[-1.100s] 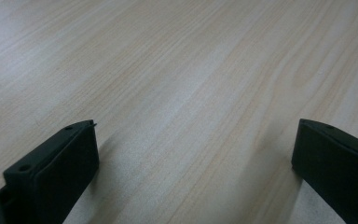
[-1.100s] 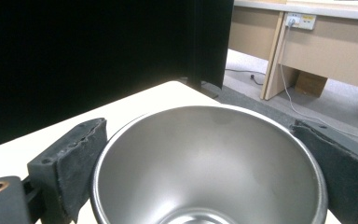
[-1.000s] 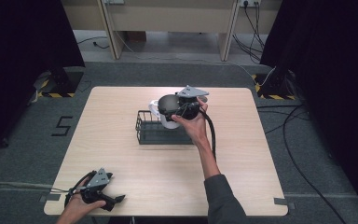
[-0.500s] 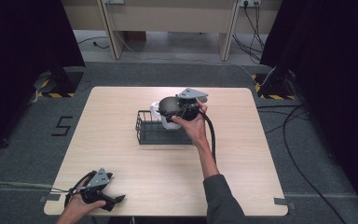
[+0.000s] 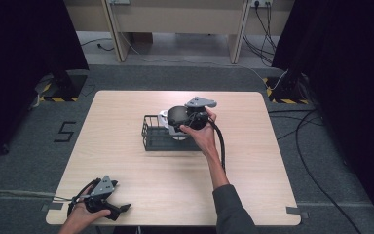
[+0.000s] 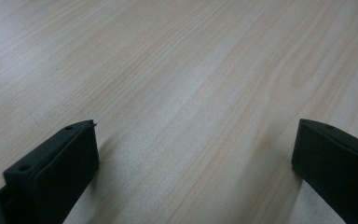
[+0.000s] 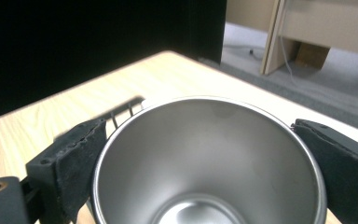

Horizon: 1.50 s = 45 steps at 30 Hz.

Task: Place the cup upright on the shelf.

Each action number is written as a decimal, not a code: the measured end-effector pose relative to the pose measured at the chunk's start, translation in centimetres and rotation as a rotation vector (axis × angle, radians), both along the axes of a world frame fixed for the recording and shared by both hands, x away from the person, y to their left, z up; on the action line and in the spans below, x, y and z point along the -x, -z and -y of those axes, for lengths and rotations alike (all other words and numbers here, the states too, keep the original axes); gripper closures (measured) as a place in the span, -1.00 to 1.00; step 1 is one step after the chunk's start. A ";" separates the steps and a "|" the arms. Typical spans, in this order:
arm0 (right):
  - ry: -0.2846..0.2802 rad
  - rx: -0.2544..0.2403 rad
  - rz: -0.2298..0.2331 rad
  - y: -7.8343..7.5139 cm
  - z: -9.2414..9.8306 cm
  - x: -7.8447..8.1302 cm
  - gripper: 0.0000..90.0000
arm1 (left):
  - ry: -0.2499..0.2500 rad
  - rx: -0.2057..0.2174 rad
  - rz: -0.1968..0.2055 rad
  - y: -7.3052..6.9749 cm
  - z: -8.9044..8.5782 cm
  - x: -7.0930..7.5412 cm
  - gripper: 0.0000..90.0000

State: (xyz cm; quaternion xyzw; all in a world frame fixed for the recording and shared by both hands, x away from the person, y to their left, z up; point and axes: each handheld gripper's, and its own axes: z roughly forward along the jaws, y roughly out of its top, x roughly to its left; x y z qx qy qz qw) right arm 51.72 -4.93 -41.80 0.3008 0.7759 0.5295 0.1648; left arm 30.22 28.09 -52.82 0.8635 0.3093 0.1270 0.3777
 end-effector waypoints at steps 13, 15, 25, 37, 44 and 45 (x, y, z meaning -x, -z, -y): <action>0.019 0.016 -0.012 0.3 0.3 0.3 -0.88 | 0.001 -0.003 0.000 0.0 0.0 0.0 -1.00; 0.021 0.007 -0.006 0.2 0.4 0.3 -0.89 | 0.001 -0.001 -0.001 0.0 0.0 0.0 -1.00; 0.045 -0.049 0.043 -1.3 1.2 1.2 -0.76 | 0.000 0.000 0.002 0.0 0.0 0.0 -1.00; 0.041 -0.080 0.060 -1.9 2.8 3.5 -0.67 | 0.000 0.001 0.001 0.0 0.0 0.0 -1.00; 0.029 -0.102 0.046 -1.5 4.0 4.8 -0.67 | -0.001 0.002 0.002 0.0 0.0 0.0 -1.00; 0.028 -0.103 0.044 -1.4 4.1 5.0 -0.67 | -0.001 0.002 0.002 0.0 0.0 0.0 -1.00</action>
